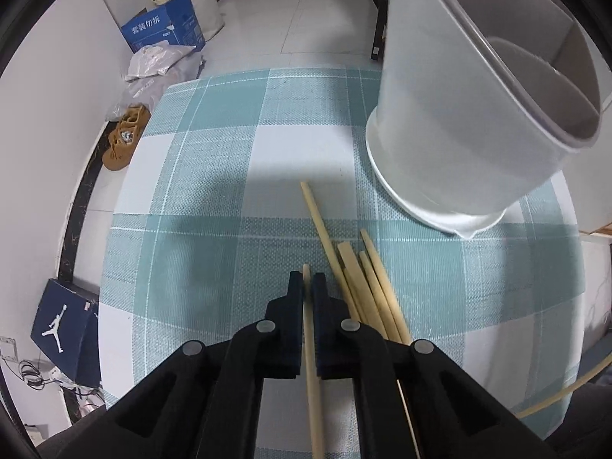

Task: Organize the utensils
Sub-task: 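Carry both held chopsticks up over the white holder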

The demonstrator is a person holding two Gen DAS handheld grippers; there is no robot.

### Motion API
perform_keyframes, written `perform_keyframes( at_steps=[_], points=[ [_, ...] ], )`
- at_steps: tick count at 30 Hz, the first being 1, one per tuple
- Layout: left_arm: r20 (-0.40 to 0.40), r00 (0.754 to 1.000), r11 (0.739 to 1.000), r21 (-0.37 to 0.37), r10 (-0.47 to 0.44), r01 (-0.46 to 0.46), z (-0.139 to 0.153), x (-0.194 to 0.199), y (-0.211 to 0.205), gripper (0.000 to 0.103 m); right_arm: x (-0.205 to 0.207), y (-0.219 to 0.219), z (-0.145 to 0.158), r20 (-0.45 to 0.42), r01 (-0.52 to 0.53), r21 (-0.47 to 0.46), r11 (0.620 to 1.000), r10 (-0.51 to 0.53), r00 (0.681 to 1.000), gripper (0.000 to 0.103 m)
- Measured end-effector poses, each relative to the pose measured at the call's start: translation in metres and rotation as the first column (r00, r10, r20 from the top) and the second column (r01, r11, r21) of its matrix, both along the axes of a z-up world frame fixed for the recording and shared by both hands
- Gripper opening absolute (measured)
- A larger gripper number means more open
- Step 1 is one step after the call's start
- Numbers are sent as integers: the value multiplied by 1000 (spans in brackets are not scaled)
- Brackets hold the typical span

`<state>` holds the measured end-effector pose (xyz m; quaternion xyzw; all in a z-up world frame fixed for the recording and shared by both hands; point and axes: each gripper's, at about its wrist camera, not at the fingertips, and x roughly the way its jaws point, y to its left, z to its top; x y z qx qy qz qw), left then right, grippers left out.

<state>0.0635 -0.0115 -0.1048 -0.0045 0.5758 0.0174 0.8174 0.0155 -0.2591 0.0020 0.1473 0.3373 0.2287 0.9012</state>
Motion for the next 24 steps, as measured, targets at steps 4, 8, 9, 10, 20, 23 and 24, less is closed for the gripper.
perform_keyframes(
  at_steps=[4, 8, 9, 10, 20, 23, 24],
  points=[
    [79, 997, 1000, -29, 8, -6, 16, -1, 9, 1, 0, 1, 1, 8, -4, -8, 1000, 4, 1000, 4],
    [192, 981, 998, -63, 12, 0, 39, -9, 10, 1, 1, 1, 3, 13, -4, -8, 1000, 5, 1000, 4],
    [221, 975, 998, -68, 11, 4, 45, -12, 10, 1, 0, 0, 3, 16, -4, -7, 1000, 4, 1000, 4],
    [247, 969, 997, -73, 10, 8, 52, -16, 9, 1, 0, 1, 4, 17, -3, -7, 1000, 4, 1000, 4],
    [385, 923, 984, -173, 23, 48, 93, -34, 10, 1, -2, 4, 5, 35, 3, -17, 1000, -3, 999, 4],
    [423, 906, 987, -148, 2, 67, 99, -37, 8, 1, -2, 5, 5, 40, 6, -18, 1000, -6, 999, 4],
    [426, 905, 986, -146, -6, 75, 100, -38, 8, 1, -3, 6, 6, 43, 7, -17, 1000, -6, 999, 3]
  ],
)
